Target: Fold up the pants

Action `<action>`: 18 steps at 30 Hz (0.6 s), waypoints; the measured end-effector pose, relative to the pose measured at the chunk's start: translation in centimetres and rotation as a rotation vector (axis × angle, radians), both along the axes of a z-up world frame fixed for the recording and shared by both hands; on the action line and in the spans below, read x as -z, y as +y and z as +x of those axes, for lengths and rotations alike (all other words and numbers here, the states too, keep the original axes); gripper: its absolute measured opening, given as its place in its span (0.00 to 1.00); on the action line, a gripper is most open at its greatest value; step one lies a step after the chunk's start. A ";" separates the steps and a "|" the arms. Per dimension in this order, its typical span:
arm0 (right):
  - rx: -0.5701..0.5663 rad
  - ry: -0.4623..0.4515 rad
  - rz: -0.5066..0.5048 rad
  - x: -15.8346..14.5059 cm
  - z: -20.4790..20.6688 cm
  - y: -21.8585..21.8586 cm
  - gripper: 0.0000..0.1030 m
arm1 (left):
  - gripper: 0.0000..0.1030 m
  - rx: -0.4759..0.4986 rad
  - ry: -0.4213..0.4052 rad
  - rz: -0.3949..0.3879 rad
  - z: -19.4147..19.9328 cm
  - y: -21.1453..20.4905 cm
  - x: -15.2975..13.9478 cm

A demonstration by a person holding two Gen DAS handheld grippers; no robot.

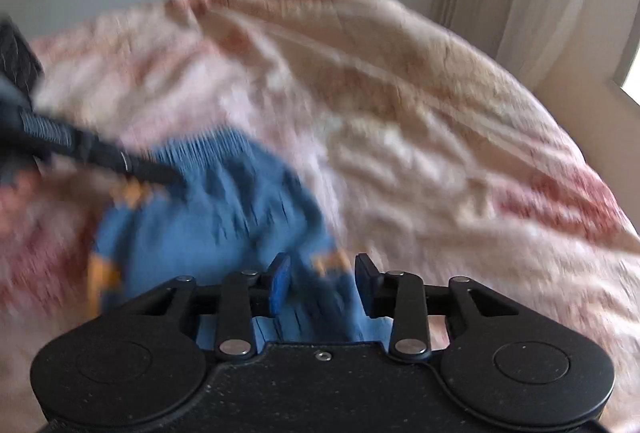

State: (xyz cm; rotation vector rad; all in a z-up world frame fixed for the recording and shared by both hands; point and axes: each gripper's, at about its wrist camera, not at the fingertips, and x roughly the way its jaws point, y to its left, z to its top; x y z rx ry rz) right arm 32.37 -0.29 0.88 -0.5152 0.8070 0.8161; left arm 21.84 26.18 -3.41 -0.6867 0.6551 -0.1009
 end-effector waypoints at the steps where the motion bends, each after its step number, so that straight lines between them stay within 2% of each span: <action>1: 0.022 -0.018 -0.028 0.6 0.2 -0.3 0.34 | 0.18 0.001 0.001 0.023 -0.1 -0.2 -0.2; 3: 0.078 -0.053 -0.036 0.7 0.8 -1.1 0.36 | 0.18 0.006 -0.002 0.052 -0.1 -0.4 -0.5; 6: 0.118 -0.084 -0.015 -0.2 0.9 -1.6 0.37 | 0.18 0.011 -0.006 0.049 -0.2 -0.2 -0.5; 10: -0.019 -0.125 0.024 -2.0 -2.3 -0.1 0.33 | 0.18 0.016 -0.002 0.059 -0.3 -0.2 -0.4; 13: -0.117 -0.100 0.035 -2.1 -3.9 1.9 0.34 | 0.18 0.019 -0.003 0.068 -0.3 -0.3 -0.5; 15: -0.130 -0.102 0.004 -1.5 -3.6 3.0 0.34 | 0.18 0.021 -0.004 0.072 -0.3 -0.4 -0.6; 18: -0.070 -0.105 -0.029 -0.8 -2.4 3.3 0.34 | 0.18 0.024 -0.003 0.067 -0.3 -0.2 -0.6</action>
